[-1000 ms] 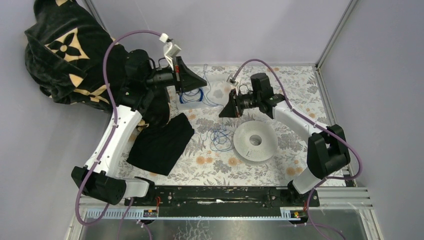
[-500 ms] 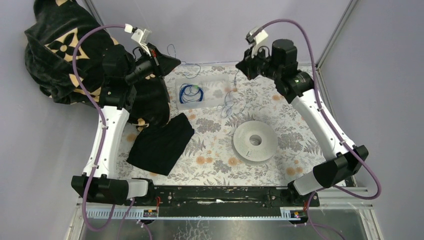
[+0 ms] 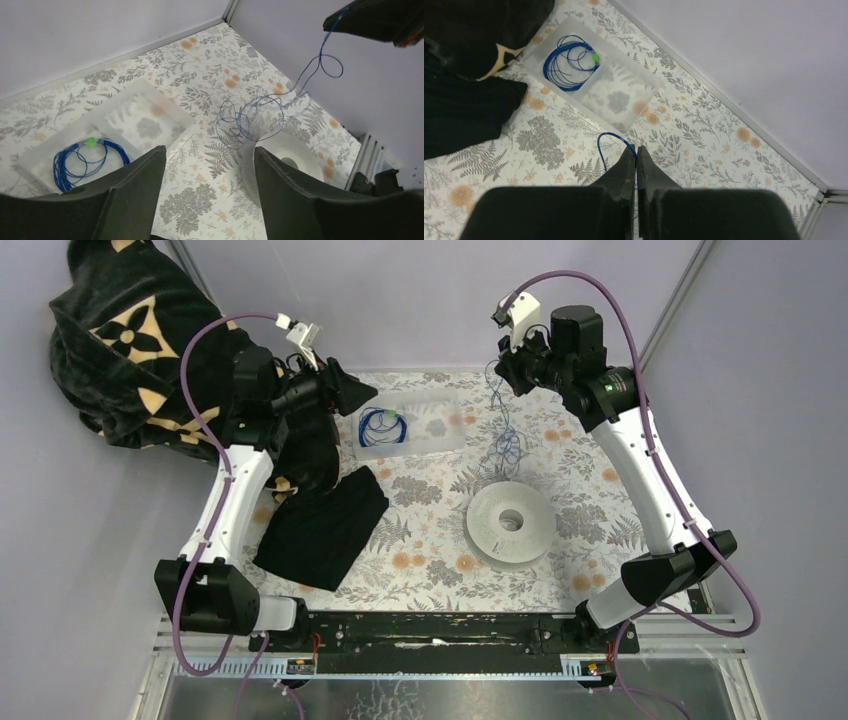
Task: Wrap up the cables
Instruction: Adjust the cable.
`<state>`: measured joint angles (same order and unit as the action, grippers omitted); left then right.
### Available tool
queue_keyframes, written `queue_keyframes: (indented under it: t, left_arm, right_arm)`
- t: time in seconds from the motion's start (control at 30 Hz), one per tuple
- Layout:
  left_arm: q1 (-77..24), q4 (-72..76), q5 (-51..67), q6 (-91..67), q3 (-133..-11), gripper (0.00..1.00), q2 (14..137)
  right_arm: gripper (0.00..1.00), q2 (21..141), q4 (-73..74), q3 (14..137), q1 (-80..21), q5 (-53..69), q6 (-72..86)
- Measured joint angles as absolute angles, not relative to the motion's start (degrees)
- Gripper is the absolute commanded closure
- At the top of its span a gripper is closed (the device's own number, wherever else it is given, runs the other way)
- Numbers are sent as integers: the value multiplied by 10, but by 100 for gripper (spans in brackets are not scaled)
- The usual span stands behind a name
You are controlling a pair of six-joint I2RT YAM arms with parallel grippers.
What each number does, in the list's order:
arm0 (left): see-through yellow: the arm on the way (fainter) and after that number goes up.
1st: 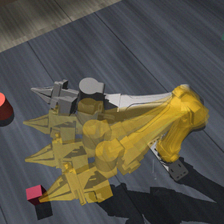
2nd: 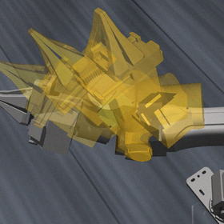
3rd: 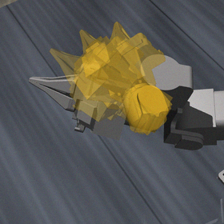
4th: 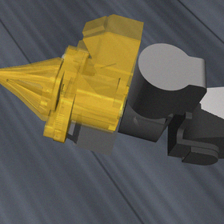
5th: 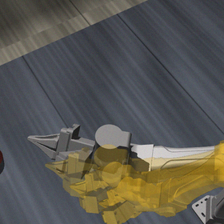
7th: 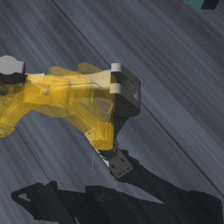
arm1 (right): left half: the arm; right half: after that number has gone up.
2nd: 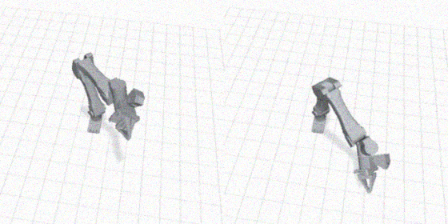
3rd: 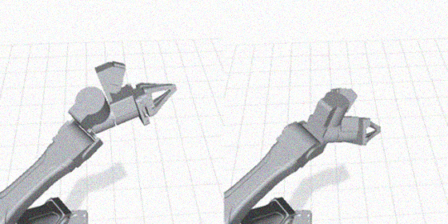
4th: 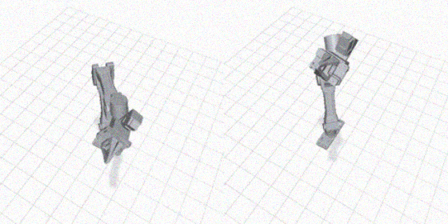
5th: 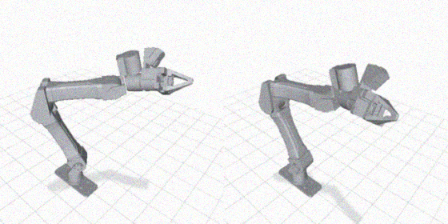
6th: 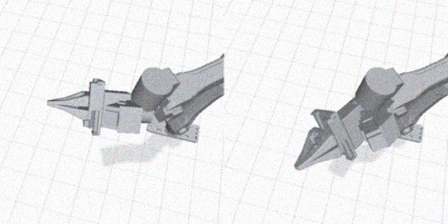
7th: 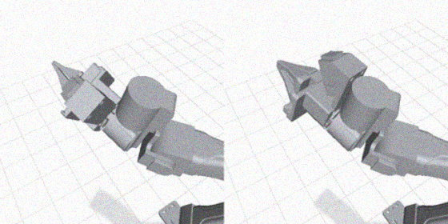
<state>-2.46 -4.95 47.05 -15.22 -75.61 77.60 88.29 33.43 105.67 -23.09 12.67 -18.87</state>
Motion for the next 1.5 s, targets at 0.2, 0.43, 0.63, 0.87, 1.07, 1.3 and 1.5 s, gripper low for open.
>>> queue_keyframes:
  t: [0.2,0.43,0.63,0.87,1.07,1.3,1.5]
  left_arm:
    - [-54,-59,510,-67,-757,9,779]
    - [-159,-82,543,58,-757,2,801]
    - [-203,-102,529,105,-757,8,840]
    - [-279,-109,474,103,-738,9,846]
    - [-307,-107,417,85,-712,15,818]
    - [-318,-102,379,57,-712,31,812]
    - [-334,-98,366,33,-713,33,823]
  right_arm:
    - [100,901,411,1111,-231,158,-236]
    - [100,903,460,1160,-231,238,-230]
    - [100,916,480,1211,-231,286,-185]
    - [100,922,479,1212,-231,272,-110]
    - [100,926,468,1202,-231,241,-68]
    - [100,928,468,1196,-231,218,-43]
    - [100,928,460,1182,-231,209,-33]
